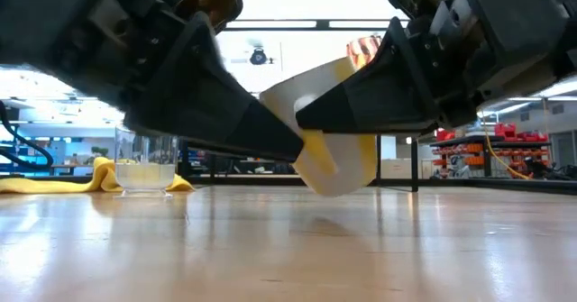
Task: Stack small to large cups/mugs on shelf
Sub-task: Put the yellow mug on the shelf
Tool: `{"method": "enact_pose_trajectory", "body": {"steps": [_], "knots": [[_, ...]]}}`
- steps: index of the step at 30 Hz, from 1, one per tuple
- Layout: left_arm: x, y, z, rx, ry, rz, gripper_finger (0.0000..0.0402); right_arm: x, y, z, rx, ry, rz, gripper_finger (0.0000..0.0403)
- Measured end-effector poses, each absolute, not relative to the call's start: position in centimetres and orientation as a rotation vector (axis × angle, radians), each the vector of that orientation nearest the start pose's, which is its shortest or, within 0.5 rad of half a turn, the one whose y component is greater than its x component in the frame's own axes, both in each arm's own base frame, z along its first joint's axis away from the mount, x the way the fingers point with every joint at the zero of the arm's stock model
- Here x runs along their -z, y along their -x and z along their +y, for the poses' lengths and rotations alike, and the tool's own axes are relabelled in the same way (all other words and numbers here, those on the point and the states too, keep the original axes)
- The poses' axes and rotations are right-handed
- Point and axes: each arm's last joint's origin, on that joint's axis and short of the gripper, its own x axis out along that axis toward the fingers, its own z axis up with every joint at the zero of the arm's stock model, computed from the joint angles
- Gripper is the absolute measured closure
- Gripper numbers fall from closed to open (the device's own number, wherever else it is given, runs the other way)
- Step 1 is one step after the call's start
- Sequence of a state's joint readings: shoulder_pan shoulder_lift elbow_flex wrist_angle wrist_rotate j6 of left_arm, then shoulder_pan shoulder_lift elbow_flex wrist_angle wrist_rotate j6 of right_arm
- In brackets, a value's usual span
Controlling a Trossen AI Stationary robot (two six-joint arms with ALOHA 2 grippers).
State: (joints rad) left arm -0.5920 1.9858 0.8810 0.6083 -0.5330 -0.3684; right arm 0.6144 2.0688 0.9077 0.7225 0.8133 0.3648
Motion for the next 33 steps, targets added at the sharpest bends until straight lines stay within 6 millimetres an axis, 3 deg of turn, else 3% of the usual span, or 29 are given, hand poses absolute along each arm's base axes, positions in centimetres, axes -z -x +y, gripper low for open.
{"method": "enact_pose_trajectory", "body": {"steps": [6,15,21,28,33], "knots": [[-10.6,-31.4,-19.7,-0.027,0.113,0.451,0.0225,-12.2,-31.6,19.9,0.253,-0.075,0.282,0.0383],[-10.6,-31.3,-19.7,-0.03,0.113,0.453,0.0229,-14.0,-27.9,18.3,0.239,-0.127,0.173,0.0383],[-10.5,-31.3,-19.6,-0.034,0.112,0.454,0.0226,-14.3,-25.9,17.8,0.182,-0.136,0.08,0.0384],[-10.5,-31.4,-19.5,-0.035,0.113,0.453,0.0229,-15.6,-26.9,16.7,0.132,-0.075,0.05,0.0385],[-10.5,-31.4,-19.5,-0.036,0.113,0.454,0.0229,-16.9,-28.1,14.5,0.14,-0.082,0.019,0.0385]]}}
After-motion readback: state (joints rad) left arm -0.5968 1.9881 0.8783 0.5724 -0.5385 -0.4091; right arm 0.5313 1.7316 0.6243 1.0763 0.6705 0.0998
